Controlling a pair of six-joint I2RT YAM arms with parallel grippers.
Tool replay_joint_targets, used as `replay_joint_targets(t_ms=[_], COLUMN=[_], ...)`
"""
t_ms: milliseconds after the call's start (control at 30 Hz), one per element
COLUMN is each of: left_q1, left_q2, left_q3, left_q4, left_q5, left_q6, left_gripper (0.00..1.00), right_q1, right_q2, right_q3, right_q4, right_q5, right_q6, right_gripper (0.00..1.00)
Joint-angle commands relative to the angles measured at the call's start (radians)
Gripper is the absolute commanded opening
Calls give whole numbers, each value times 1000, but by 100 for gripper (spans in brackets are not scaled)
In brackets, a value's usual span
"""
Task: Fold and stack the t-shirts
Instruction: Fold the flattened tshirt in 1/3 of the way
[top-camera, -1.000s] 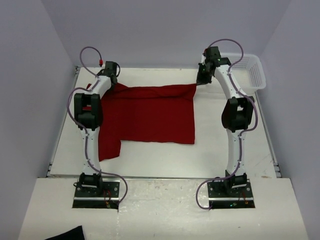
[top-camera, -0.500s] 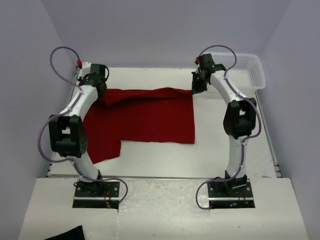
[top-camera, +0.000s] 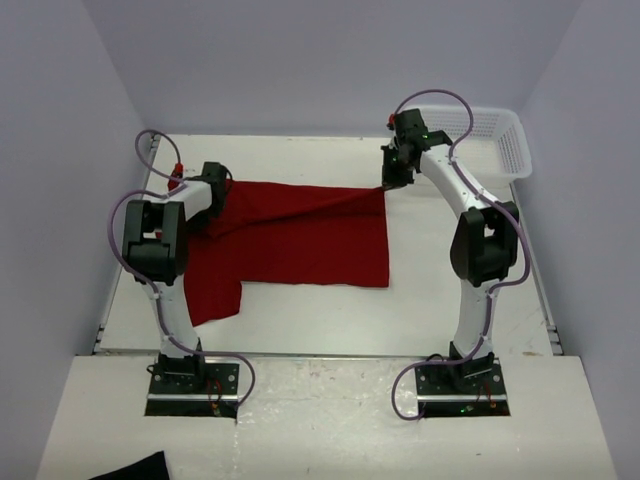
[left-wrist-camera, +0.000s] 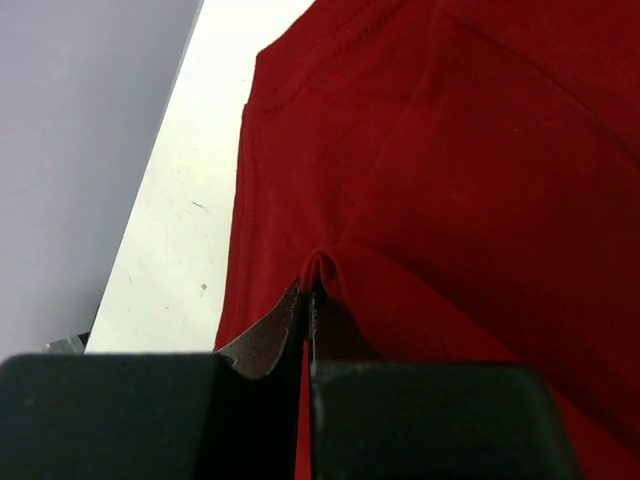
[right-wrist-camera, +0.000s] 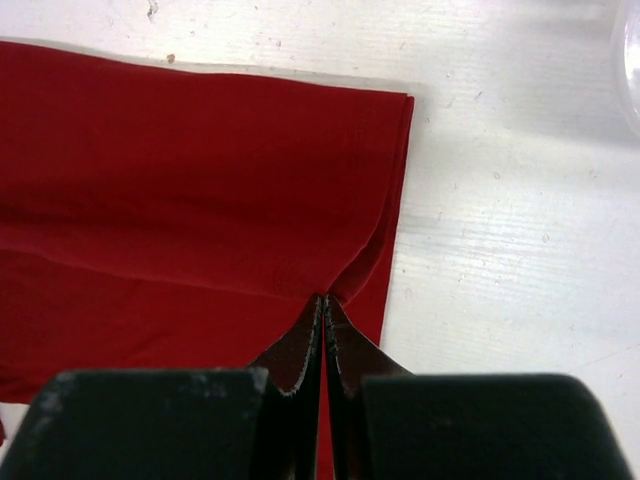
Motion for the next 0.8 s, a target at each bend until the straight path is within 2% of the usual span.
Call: replay_joint_targets(t_ms=[0, 200, 267, 300, 400, 500, 533, 600, 700, 767], left_q1=[-6, -6, -5, -5, -3, -2, -2, -2, -2, -5], left_q2=[-9, 26, 26, 22, -41, -133, -162, -263, -393, -452], left_q3=[-4, -1, -21, -30, -90, -150, -185, -215, -232, -224], left_q4=[-1, -29, -29, -32, -33, -53, -49, -50, -67, -66], left_q5=[-67, -127, -147, -155, -162, -152, -149, -138, -138, -139], left_q6=[-60, -131, -157, -200, -292, -398, -412, -465, -511, -499], left_gripper=[0, 2, 15, 25, 33, 52, 53, 57, 61, 64], right_q1=[3, 8, 8, 7, 8, 13, 11, 19, 36, 46], right_q2=[-7, 17, 26, 31, 42, 36, 33, 13, -44, -70], right_q3=[27, 29, 29, 34, 53, 49, 46, 29, -27, -46], right_q4=[7, 15, 18, 15, 0, -5, -8, -17, 9, 23], right_q5=[40, 35, 48, 52, 57, 54, 54, 57, 74, 78], right_q6=[-19, -19, -17, -19, -19, -19, -19, -19, -14, -9], right_gripper=[0, 0, 0, 0, 0, 0, 0, 11, 46, 53])
